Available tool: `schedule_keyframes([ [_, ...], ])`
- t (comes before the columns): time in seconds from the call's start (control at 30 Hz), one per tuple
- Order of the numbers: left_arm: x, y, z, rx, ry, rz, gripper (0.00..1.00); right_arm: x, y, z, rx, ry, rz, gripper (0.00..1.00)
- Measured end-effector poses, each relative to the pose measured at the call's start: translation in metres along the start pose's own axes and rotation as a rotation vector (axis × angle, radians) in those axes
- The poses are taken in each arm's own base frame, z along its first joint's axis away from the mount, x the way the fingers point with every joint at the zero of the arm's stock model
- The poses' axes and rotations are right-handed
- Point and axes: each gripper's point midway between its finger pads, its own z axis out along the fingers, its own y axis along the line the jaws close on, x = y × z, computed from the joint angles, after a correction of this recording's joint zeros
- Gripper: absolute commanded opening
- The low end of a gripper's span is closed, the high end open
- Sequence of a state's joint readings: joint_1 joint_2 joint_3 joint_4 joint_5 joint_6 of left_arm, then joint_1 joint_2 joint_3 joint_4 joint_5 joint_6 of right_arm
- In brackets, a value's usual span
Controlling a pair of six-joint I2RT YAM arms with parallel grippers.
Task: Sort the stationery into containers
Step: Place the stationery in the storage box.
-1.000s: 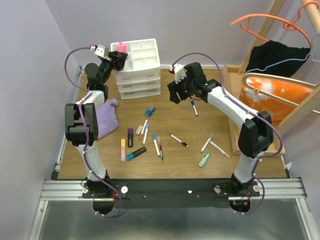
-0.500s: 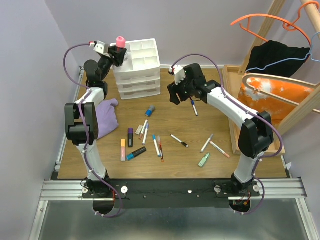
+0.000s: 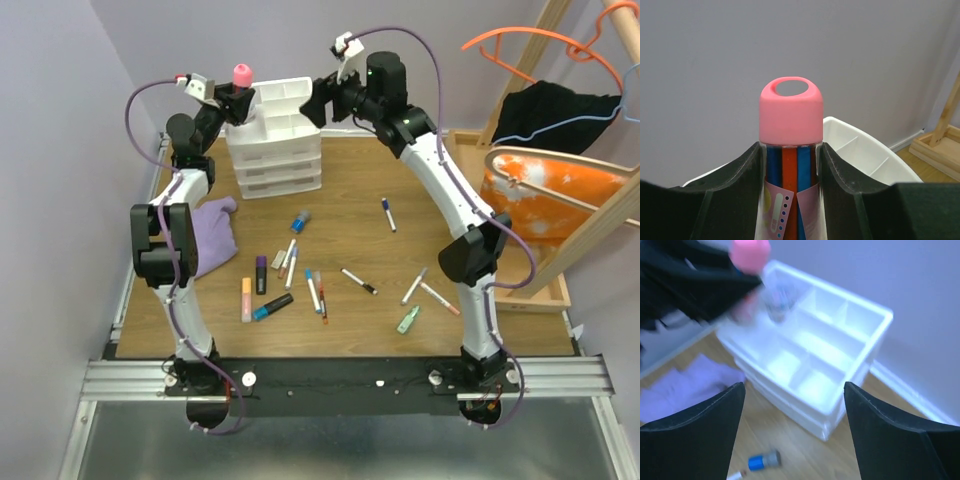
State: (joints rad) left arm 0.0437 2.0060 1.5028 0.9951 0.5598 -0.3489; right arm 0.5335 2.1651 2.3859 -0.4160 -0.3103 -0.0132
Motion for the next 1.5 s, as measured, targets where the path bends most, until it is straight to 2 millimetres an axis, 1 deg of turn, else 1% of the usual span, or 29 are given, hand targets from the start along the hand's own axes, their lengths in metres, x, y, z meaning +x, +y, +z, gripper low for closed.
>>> schedule_keyframes([
  [0.07, 0.0, -0.001, 0.0, 0.005, 0.001, -0.01, 0.07, -0.034, 0.009, -0.003, -0.032, -0.098, 0.011, 0.9],
  [0.17, 0.001, -0.004, -0.001, 0.018, 0.004, -0.02, 0.07, -0.072, 0.021, -0.005, -0.073, -0.223, 0.043, 0.89],
  [0.23, 0.006, -0.008, -0.002, 0.028, 0.014, -0.03, 0.07, -0.08, 0.028, -0.002, -0.101, -0.261, 0.064, 0.89],
  [0.33, 0.015, -0.014, -0.006, 0.041, 0.038, -0.054, 0.07, -0.074, 0.037, 0.011, -0.142, -0.274, 0.103, 0.89],
  [0.43, 0.021, -0.027, -0.01, 0.068, 0.06, -0.078, 0.08, -0.055, 0.044, 0.032, -0.171, -0.257, 0.143, 0.89],
  [0.57, 0.016, -0.047, -0.01, 0.108, 0.062, -0.097, 0.08, -0.027, 0.045, 0.055, -0.181, -0.223, 0.185, 0.89],
  [0.63, 0.008, -0.059, -0.008, 0.13, 0.053, -0.103, 0.08, -0.02, 0.045, 0.061, -0.184, -0.217, 0.195, 0.88],
  [0.67, 0.003, -0.068, -0.007, 0.147, 0.047, -0.105, 0.08, -0.015, 0.045, 0.064, -0.185, -0.214, 0.204, 0.88],
  [0.77, -0.008, -0.088, -0.005, 0.177, 0.033, -0.115, 0.08, -0.016, 0.05, 0.066, -0.208, -0.222, 0.217, 0.88],
  [0.87, -0.014, -0.089, -0.005, 0.168, 0.022, -0.118, 0.08, -0.022, 0.054, 0.064, -0.227, -0.241, 0.222, 0.88],
  [1.07, -0.019, -0.09, -0.006, 0.149, 0.009, -0.125, 0.08, -0.027, 0.059, 0.062, -0.245, -0.25, 0.229, 0.87],
  [1.23, -0.02, -0.089, -0.005, 0.14, 0.005, -0.125, 0.08, -0.028, 0.059, 0.062, -0.247, -0.252, 0.231, 0.87],
  [1.33, -0.021, -0.089, -0.004, 0.139, 0.003, -0.125, 0.08, -0.029, 0.058, 0.062, -0.246, -0.255, 0.23, 0.85],
  [1.5, -0.029, -0.088, 0.001, 0.142, -0.009, -0.125, 0.08, -0.039, 0.057, 0.058, -0.227, -0.273, 0.215, 0.84],
])
